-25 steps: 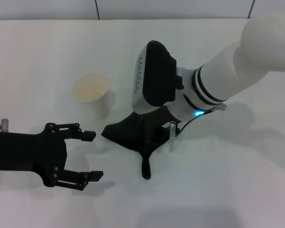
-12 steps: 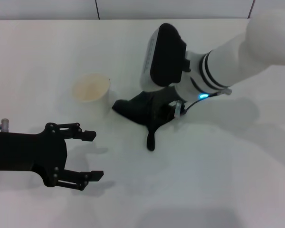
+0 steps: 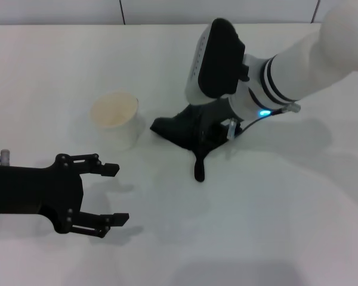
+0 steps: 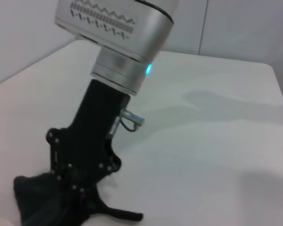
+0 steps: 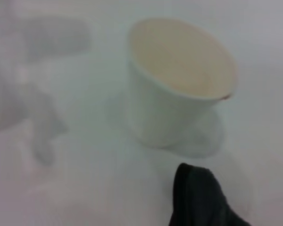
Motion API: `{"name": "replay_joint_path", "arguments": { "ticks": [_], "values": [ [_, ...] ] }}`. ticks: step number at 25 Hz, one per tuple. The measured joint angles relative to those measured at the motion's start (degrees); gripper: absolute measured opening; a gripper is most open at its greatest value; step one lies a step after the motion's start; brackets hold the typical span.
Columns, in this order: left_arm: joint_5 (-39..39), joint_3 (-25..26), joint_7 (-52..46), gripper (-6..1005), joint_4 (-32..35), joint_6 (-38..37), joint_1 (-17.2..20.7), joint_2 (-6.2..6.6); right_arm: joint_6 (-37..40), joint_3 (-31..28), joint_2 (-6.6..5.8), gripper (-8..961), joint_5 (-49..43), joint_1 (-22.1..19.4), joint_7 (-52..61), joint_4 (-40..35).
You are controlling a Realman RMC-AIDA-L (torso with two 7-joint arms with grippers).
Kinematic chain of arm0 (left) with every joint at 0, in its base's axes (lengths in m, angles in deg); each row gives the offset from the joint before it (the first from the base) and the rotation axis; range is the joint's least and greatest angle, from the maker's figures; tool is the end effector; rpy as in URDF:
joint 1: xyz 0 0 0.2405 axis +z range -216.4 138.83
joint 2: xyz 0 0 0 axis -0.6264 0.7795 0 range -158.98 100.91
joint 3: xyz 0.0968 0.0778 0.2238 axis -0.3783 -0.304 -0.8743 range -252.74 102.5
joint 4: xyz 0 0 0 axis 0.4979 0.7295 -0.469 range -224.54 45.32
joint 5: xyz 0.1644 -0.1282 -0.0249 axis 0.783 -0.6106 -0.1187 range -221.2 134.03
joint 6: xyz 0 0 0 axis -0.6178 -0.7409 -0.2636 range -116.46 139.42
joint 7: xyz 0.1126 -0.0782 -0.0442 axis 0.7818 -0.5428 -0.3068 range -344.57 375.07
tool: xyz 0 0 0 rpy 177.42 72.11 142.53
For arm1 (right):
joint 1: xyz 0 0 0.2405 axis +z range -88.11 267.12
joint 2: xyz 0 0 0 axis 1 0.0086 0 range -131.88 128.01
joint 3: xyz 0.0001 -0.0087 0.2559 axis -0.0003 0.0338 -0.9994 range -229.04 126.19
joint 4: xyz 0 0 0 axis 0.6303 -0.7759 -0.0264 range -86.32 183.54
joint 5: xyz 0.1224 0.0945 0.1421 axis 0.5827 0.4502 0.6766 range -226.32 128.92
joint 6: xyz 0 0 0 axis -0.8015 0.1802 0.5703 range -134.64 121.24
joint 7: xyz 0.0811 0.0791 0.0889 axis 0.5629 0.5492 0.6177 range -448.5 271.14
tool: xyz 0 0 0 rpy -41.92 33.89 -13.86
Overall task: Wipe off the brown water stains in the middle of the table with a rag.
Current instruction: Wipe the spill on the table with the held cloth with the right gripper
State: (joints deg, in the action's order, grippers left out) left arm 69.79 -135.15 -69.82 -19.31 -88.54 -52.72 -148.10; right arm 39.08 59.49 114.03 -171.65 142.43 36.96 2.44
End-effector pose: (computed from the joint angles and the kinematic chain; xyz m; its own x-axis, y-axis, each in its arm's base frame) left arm -0.2503 0.2676 0.0292 0.9549 0.1652 0.2468 0.1952 -0.9754 -0.1023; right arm 0.1252 0.4011 -0.1157 0.9704 -0.0917 0.2235 -0.0113 -0.9414 -0.3371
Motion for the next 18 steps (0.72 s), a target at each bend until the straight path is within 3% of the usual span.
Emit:
{"name": "replay_joint_path", "arguments": {
  "ticks": [11, 18],
  "values": [
    [-0.1, 0.0, 0.0, 891, 0.0, 0.2, -0.3, 0.06, 9.3, 2.1, 0.18, 73, 1.0, -3.5, -0.1, -9.9],
    [-0.3, 0.0, 0.1, 891, 0.0, 0.2, 0.0, 0.06, 12.1, -0.3, -0.5, 74, 0.4, -7.1, -2.8, -12.5]
  ]
}}
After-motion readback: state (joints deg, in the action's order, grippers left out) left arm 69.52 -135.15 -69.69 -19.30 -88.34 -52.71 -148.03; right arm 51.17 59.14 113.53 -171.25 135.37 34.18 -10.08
